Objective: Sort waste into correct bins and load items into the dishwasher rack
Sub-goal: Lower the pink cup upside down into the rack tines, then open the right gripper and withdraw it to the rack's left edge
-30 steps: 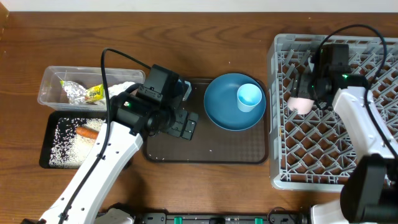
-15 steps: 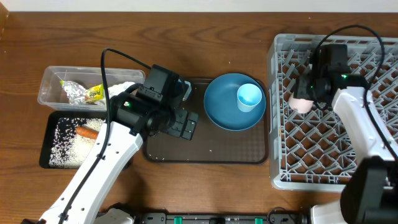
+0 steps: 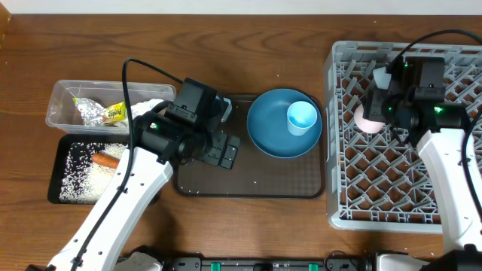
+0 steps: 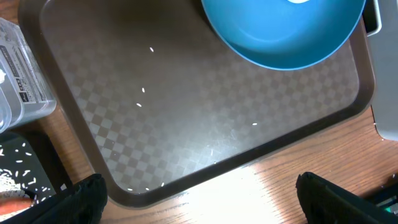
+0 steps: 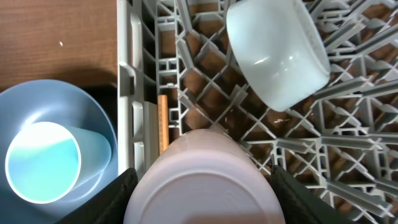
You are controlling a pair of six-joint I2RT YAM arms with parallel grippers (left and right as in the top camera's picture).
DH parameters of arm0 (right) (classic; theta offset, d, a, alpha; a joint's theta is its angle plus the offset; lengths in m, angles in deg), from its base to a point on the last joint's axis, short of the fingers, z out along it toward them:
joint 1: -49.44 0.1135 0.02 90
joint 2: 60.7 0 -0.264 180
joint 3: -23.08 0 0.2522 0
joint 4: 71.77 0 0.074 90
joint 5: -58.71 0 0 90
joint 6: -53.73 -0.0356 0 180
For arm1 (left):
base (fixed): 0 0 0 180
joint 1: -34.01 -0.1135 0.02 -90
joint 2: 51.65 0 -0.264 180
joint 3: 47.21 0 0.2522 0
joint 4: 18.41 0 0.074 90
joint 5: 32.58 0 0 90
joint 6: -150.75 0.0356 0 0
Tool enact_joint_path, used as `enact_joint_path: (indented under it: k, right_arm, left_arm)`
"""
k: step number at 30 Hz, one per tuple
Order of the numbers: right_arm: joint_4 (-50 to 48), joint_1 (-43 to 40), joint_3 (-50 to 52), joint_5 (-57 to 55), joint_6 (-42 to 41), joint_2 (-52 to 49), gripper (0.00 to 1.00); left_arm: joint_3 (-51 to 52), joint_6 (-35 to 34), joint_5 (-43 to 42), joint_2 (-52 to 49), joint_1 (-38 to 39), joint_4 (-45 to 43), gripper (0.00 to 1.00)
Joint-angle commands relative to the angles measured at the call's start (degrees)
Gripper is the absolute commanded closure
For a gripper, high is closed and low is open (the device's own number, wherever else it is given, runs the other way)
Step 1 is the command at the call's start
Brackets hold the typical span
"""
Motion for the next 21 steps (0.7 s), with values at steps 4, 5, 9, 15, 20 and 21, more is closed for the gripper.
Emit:
enact_joint_path:
  k: [4,5,9,15,20,21]
  right_arm:
    - [-1.05,1.75,1.40,1.07,0.57,-3.96,0.80]
    - [-1.18,1.99,1.40,1.05,0.57,-4.52,0.79]
    - [-1.66,2.99,1.40,0.90,0.59,-5.66,0.78]
    - [-2.47,3.04,1.40,-0.07,0.59,-5.66,0.76]
    - [-3.45,3.04,1.40,-3.02,0.59,-5.66,0.76]
    - [-3.93,3.04,1.38,-3.28,0.59,-5.66,0.76]
  left_arm:
    - [0.26,-0.26,0.52,0.22,-0.02,-0.02,0.00]
    - [0.26,-0.26,0.52,0.22,-0.02,-0.04,0.00]
    - [0.26,-0.26,0.55,0.22,-0.02,-0.04,0.00]
    - [0.26,-0.26,0.52,0.22,-0.02,-0.02,0.00]
    - [0.26,-0.26,0.52,0.22,-0.02,-0.04,0.01]
    - [0.26,-0.26,0.52,0.22,-0.02,-0.04,0.00]
